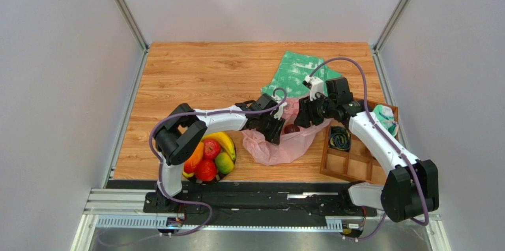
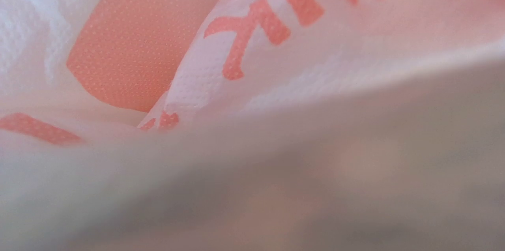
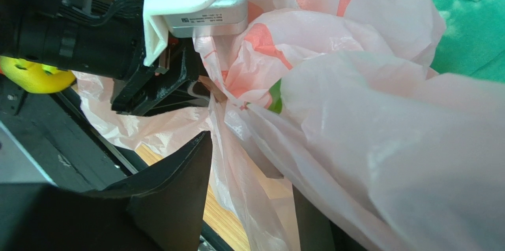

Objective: Take the fake fruits out of the plastic bag

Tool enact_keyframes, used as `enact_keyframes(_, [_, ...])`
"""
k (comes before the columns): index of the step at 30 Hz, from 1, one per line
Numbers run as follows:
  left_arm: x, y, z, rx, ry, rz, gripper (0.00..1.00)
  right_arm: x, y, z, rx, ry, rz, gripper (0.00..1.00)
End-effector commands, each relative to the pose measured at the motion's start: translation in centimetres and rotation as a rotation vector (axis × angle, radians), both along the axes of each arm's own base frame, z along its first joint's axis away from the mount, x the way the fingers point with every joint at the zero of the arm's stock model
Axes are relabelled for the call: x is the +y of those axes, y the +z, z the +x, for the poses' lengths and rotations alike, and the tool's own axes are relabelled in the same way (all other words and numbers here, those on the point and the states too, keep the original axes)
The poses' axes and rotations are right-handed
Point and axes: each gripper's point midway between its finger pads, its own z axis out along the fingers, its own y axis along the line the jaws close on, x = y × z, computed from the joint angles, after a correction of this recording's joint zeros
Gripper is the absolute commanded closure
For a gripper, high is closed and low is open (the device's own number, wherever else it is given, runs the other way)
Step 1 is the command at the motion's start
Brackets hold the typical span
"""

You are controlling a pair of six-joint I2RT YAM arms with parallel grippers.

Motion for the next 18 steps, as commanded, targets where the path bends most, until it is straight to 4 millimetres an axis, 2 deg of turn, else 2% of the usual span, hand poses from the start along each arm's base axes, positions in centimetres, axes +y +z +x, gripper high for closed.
enact_keyframes(1, [-0.1, -0.2, 0.1, 0.005, 0.003, 0.006, 0.54, -1.8, 1.2, 1.9, -0.095, -0.049, -0.126, 0.48])
enact_keyframes(2, [-0.2, 0.0, 0.1, 0.002, -0.003, 0.001, 0.54, -2.4, 1.2, 2.1, -0.109, -0.063, -0.162, 0.44])
enact_keyframes(4, [-0.2, 0.6, 0.1, -0.009, -0.008, -0.014, 0.55, -4.0, 0.4, 1.5, -0.087, -0.084, -0.242, 0.31])
enact_keyframes(5, [-0.5, 1.1, 0.0, -0.010, -0.019, -0.035, 0.57, -4.2, 0.1, 1.1, -0.085, -0.055, -0.265, 0.19])
enact_keyframes(7, [-0.9, 1.5, -0.3, -0.006, -0.044, -0.064, 0.59, -4.4, -0.2, -0.3, -0.036, 0.002, -0.287, 0.04])
enact_keyframes(9, [-1.3, 1.9, -0.5, -0.007, -0.078, -0.094, 0.61, -4.7, 0.8, -0.5, -0.035, 0.003, -0.302, 0.02])
enact_keyframes(10, [-1.4, 2.0, -0.5, -0.008, -0.079, -0.097, 0.62, -3.9, 2.2, -1.0, -0.059, 0.034, -0.252, 0.00])
enact_keyframes(12, [-1.5, 2.3, -0.5, -0.013, -0.087, -0.105, 0.63, -2.6, 3.9, -2.2, -0.094, 0.126, -0.175, 0.00])
enact_keyframes(14, [-1.5, 2.5, -0.3, -0.025, -0.082, -0.107, 0.77, -0.9, 5.7, -3.9, -0.138, 0.204, -0.067, 0.00])
enact_keyframes(16, [-1.5, 2.7, -0.3, -0.031, -0.080, -0.113, 0.96, -0.2, 6.5, -3.9, -0.182, 0.218, -0.018, 0.00])
enact_keyframes(17, [-1.5, 2.8, -0.2, -0.039, -0.082, -0.114, 1.00, -0.2, 6.4, -4.0, -0.195, 0.211, -0.010, 0.02])
enact_keyframes(18, [-1.5, 2.9, -0.1, -0.042, -0.081, -0.116, 1.00, 0.0, 6.4, -3.8, -0.202, 0.210, -0.002, 0.07])
